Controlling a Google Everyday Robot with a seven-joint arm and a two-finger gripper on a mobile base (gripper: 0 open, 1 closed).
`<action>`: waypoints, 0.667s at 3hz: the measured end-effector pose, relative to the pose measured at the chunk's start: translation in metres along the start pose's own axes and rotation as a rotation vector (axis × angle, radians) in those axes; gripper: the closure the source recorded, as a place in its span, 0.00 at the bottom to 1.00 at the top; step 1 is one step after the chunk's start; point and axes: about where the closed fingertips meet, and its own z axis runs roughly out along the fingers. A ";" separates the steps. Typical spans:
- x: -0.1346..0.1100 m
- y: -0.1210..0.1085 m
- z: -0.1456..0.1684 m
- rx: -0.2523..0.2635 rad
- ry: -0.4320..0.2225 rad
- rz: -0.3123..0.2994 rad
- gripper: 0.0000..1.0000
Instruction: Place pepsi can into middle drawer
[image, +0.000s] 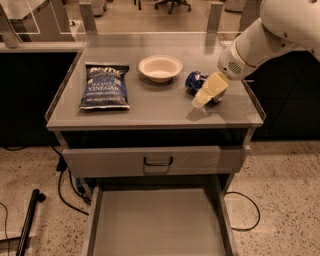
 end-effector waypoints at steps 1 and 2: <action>0.007 -0.014 0.018 0.014 0.031 0.011 0.00; 0.015 -0.023 0.035 0.017 0.056 0.029 0.00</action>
Offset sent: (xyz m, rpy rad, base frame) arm 0.0434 -0.0178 -0.0485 -0.0587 0.0433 -0.0725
